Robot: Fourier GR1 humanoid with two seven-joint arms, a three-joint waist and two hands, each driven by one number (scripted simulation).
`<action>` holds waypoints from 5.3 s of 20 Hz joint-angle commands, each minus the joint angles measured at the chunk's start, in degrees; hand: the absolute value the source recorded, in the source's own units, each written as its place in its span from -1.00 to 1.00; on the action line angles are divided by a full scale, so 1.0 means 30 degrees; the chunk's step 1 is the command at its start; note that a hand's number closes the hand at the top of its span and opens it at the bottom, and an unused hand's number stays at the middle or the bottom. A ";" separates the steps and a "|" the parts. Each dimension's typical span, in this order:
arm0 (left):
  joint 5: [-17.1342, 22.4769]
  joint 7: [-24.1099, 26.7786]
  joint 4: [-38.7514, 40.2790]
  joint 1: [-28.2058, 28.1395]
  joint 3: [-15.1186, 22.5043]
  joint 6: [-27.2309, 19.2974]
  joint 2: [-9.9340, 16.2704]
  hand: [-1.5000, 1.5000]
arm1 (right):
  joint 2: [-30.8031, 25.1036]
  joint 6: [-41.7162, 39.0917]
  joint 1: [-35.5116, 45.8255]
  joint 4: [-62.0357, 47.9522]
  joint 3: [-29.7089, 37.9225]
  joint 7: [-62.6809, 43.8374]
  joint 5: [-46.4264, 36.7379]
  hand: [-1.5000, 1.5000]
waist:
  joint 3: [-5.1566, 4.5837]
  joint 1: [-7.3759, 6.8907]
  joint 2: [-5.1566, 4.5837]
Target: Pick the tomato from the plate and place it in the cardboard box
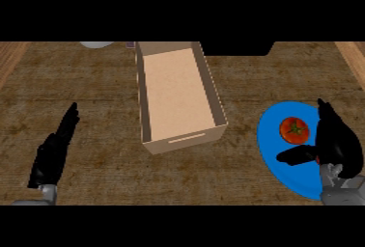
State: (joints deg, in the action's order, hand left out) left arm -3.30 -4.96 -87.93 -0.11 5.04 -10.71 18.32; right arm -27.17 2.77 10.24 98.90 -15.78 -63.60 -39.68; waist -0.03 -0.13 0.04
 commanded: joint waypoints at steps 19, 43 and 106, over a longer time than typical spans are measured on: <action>-0.1218 0.0586 0.0890 0.0360 -0.1693 0.1528 -0.1028 0.00 | 0.4636 0.0071 0.0446 -0.4097 0.2477 0.1694 -0.4202 -1.00 | 0.0011 0.0004 -0.0023; -0.1956 0.1036 0.0430 -0.0526 -0.2682 0.2871 -0.2245 0.00 | 0.4175 0.0644 0.0172 -0.5421 0.3841 0.3807 -0.7967 1.00 | 0.0007 0.0013 -0.0014; -0.3068 0.0280 -0.0278 0.0591 -0.2689 0.3461 -0.2886 0.00 | 0.9058 0.6134 1.9873 -2.1730 0.2291 0.6260 -0.0428 -1.00 | -0.0004 -0.1159 -0.0348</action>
State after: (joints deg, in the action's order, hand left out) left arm -12.58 -5.21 -88.75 1.96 -2.81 -0.60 9.38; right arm 0.00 17.18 67.43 41.83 -11.14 -46.68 -44.75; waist -0.05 -3.19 -0.90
